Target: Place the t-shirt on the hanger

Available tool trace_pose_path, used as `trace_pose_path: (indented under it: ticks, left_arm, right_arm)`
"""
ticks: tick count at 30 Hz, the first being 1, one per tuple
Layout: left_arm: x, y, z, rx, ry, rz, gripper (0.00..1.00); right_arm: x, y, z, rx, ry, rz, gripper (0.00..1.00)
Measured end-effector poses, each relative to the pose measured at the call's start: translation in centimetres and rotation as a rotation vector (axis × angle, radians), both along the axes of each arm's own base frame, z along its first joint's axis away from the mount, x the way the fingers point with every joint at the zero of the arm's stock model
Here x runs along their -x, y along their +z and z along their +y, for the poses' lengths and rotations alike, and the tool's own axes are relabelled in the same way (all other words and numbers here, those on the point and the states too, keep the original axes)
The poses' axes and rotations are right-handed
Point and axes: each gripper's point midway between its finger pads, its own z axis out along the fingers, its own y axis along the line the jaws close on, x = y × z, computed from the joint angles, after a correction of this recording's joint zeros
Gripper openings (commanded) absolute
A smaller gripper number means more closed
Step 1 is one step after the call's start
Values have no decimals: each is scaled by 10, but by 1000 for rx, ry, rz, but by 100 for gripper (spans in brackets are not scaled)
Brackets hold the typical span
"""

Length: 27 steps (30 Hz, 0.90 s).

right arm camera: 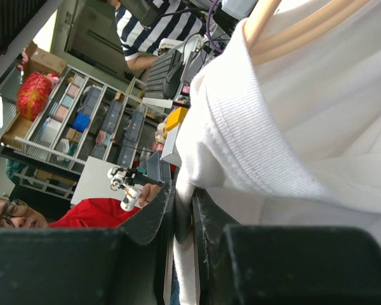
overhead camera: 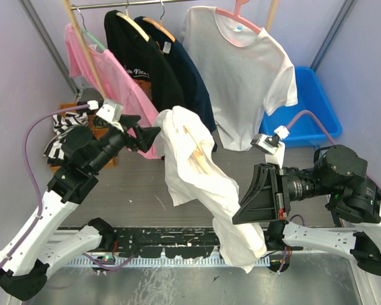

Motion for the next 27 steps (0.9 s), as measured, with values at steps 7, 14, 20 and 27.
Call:
trace_pose_path:
  ticks: [7,14,20,27]
  left_arm:
    - [-3,-8,-8,-19,-28,15,79]
    - [-19,-22,-9,-52,2,45,72]
    - [-22,-19,-4,-70,5,37,75]
    - [-9,0,-14,-62,-108,-5,79]
  right_arm:
    - [-2,-3,3,12,0,7,1]
    - [-3,-6,5,20,-7,18,1]
    - [-2,-7,2,18,-6,26,1]
    - [0,-6,0,13,-5,28,1]
